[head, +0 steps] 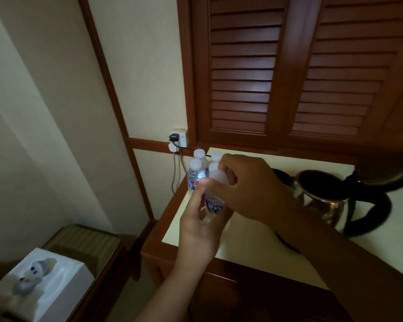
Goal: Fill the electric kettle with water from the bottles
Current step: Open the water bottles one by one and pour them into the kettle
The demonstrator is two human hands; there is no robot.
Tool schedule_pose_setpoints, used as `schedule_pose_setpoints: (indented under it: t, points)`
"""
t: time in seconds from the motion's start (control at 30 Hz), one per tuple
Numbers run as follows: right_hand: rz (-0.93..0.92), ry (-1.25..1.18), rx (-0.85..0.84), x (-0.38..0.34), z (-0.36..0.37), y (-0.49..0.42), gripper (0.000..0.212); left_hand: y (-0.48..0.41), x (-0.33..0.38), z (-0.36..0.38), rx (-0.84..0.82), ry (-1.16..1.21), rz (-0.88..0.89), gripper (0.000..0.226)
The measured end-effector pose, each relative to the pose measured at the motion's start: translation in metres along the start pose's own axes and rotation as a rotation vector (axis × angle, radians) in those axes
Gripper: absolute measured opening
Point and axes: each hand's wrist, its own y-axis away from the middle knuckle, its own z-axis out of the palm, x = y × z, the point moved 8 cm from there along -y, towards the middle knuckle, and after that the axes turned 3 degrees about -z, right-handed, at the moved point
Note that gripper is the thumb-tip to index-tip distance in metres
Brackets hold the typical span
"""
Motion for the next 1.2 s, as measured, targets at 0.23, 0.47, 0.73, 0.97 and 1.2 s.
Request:
schedule_pose_setpoints:
  t: [0.23, 0.47, 0.73, 0.97, 1.2]
  points:
    - [-0.097, -0.034, -0.06, 0.02, -0.056, 0.033, 0.024, -0.006, 0.009, 0.044, -0.29, 0.064, -0.002, 0.047]
    - [-0.082, 0.034, -0.234, 0.043, -0.093, 0.075, 0.027, 0.0, 0.009, 0.093, -0.572, 0.086, -0.021, 0.048]
    - [-0.054, 0.019, -0.26, 0.055, -0.111, 0.121, 0.042, 0.021, -0.001, 0.133, -0.702, 0.178, -0.113, 0.046]
    - [0.014, -0.051, -0.065, 0.065, -0.122, 0.156, 0.019, 0.04, -0.006, 0.154, -0.716, 0.069, -0.141, 0.054]
    - [0.067, -0.34, 0.323, 0.077, -0.133, 0.19, 0.023, 0.05, -0.013, 0.161, -0.675, 0.046, -0.135, 0.052]
